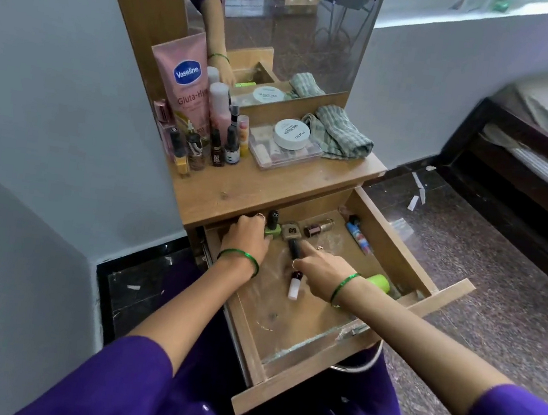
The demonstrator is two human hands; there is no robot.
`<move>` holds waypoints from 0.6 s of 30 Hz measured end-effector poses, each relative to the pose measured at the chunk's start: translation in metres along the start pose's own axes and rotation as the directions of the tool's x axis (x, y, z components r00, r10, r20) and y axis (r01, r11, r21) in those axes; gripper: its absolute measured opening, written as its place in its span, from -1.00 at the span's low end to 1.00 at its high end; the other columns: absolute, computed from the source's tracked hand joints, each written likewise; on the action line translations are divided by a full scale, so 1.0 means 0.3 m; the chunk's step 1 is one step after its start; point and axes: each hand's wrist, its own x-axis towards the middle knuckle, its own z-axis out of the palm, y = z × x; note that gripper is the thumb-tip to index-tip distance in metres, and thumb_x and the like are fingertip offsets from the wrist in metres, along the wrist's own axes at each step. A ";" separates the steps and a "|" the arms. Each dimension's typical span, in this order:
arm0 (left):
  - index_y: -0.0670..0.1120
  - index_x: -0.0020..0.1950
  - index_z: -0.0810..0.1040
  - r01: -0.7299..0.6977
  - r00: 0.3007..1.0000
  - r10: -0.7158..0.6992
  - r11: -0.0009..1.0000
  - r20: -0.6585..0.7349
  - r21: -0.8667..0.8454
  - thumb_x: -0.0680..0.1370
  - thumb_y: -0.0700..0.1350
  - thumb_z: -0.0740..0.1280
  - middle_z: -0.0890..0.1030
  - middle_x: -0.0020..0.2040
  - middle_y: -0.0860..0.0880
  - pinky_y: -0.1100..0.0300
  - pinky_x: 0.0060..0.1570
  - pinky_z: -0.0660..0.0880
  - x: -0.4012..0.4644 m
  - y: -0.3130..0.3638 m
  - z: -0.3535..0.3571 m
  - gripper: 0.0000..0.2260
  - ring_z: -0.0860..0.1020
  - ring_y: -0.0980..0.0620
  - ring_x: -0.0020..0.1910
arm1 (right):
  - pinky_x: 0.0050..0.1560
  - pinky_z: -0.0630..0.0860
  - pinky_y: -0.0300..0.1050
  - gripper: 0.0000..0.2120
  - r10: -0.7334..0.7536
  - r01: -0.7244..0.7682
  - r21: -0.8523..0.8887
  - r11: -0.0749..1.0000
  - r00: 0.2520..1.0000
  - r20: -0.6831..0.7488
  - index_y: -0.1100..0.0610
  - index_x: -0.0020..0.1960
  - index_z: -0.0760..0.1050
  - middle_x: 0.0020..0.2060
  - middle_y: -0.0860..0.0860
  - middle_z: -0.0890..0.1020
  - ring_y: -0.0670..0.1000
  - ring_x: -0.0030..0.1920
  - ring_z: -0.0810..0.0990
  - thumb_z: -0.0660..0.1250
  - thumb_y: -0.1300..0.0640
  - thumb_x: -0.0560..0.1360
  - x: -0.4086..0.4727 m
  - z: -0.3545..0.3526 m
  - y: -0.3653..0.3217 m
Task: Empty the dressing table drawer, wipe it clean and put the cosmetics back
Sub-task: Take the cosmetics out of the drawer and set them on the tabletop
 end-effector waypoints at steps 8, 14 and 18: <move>-0.16 0.11 0.49 -0.055 0.990 0.070 0.991 -0.121 0.122 0.59 0.00 0.26 0.60 0.03 -0.16 0.00 -0.13 0.50 -0.009 0.051 -0.001 -0.76 0.57 -0.18 0.05 | -0.04 0.52 0.08 -0.75 -0.065 0.065 -0.074 0.995 0.998 0.006 0.12 0.17 0.45 0.17 0.12 0.34 0.20 0.09 0.47 0.22 0.26 0.52 0.010 -0.001 -0.009; -0.18 0.07 0.50 -0.047 0.990 0.065 0.989 -0.121 0.141 0.61 0.06 0.19 0.60 -0.02 -0.17 0.02 -0.16 0.50 -0.006 0.065 -0.004 -0.70 0.58 -0.19 0.01 | -0.10 0.43 -0.03 -0.76 -0.023 0.025 0.124 0.992 1.000 -0.020 0.12 0.14 0.49 0.08 0.05 0.40 0.13 0.06 0.50 0.33 0.12 0.49 -0.021 -0.003 0.031; -0.19 0.06 0.50 -0.037 0.992 0.052 0.990 -0.112 0.135 0.63 -0.02 0.17 0.60 -0.02 -0.17 0.03 -0.19 0.47 0.002 0.087 -0.013 -0.74 0.57 -0.20 0.01 | -0.09 0.44 -0.01 -0.76 0.017 -0.002 0.271 0.963 0.998 -0.055 0.10 -0.25 0.36 -0.14 -0.04 0.34 0.05 -0.12 0.44 0.38 0.06 0.46 -0.045 -0.014 0.064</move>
